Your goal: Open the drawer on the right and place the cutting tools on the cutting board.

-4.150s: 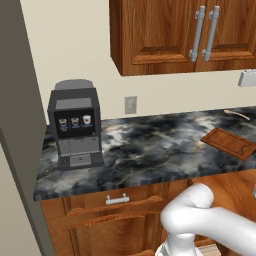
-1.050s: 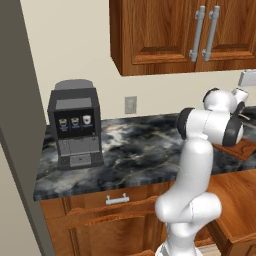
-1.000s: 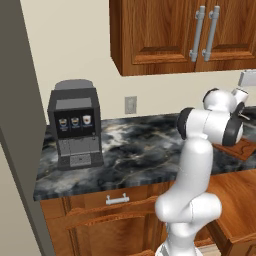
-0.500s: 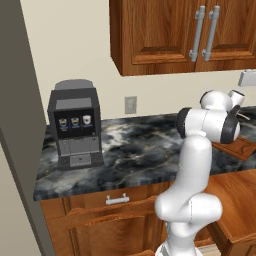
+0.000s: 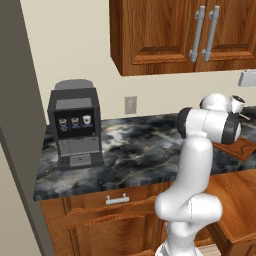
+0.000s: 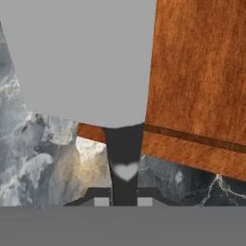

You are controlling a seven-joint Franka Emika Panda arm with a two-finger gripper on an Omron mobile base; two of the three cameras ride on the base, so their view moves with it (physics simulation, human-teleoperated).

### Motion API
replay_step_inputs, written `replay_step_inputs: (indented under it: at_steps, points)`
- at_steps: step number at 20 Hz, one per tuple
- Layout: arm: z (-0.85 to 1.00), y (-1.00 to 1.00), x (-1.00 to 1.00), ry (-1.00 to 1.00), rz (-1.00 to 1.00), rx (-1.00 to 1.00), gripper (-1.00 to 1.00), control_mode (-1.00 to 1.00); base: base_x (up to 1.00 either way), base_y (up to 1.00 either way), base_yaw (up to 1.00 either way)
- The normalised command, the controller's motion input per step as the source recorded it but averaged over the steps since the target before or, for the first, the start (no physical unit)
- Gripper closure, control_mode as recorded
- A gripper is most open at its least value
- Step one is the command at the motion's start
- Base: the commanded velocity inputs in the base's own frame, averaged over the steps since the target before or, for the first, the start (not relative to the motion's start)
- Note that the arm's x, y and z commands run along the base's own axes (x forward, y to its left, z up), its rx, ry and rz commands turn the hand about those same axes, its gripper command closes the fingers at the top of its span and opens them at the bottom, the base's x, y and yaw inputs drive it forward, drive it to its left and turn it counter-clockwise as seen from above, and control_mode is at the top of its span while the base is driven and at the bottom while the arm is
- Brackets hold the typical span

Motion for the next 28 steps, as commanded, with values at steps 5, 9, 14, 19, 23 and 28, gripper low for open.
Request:
replay_step_inputs:
  at_steps: [5, 9, 14, 19, 23, 28]
  points:
    - [-0.12, -0.01, 0.04, -0.14, -0.03, -0.12, 1.00, -1.00, 0.00, 0.00, 0.00]
    - [-0.08, -0.06, 0.17, -0.08, -0.03, -0.11, 1.00, -1.00, 0.00, 0.00, 0.00]
    - [-0.06, -0.20, 0.39, 0.00, -0.05, -0.06, 1.00, -1.00, 0.00, 0.00, 0.00]
    - [-0.05, -0.20, 0.35, 0.00, -0.03, -0.03, 1.00, -1.00, 0.00, 0.00, 0.00]
    - [-0.05, -0.23, 0.23, 0.00, -0.03, -0.01, 1.00, -1.00, 0.00, 0.00, 0.00]
    - [-0.07, -0.13, 0.04, 0.01, -0.03, 0.00, -1.00, -1.00, 0.00, 0.00, 0.00]
